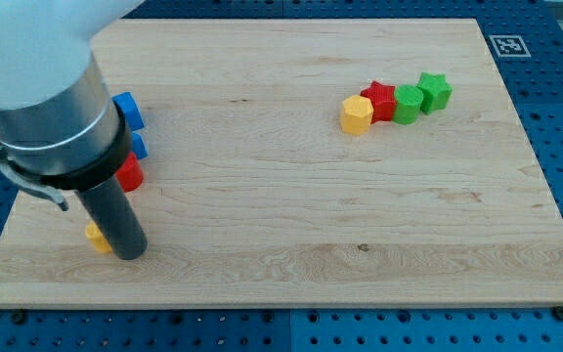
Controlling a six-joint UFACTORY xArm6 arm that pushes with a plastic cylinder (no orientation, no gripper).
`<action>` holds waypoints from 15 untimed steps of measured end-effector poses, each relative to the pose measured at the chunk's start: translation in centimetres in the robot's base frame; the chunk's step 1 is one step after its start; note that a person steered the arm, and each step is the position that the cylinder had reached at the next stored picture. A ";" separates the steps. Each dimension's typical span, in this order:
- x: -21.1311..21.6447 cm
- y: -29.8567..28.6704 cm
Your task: Move the green star towards the left
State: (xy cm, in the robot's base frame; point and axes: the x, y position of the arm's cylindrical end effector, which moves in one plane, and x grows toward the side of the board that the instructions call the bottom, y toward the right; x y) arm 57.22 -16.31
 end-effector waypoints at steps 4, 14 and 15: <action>-8.2 20.1; -23.7 27.3; -26.1 25.3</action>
State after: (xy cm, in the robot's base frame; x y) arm 31.09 9.03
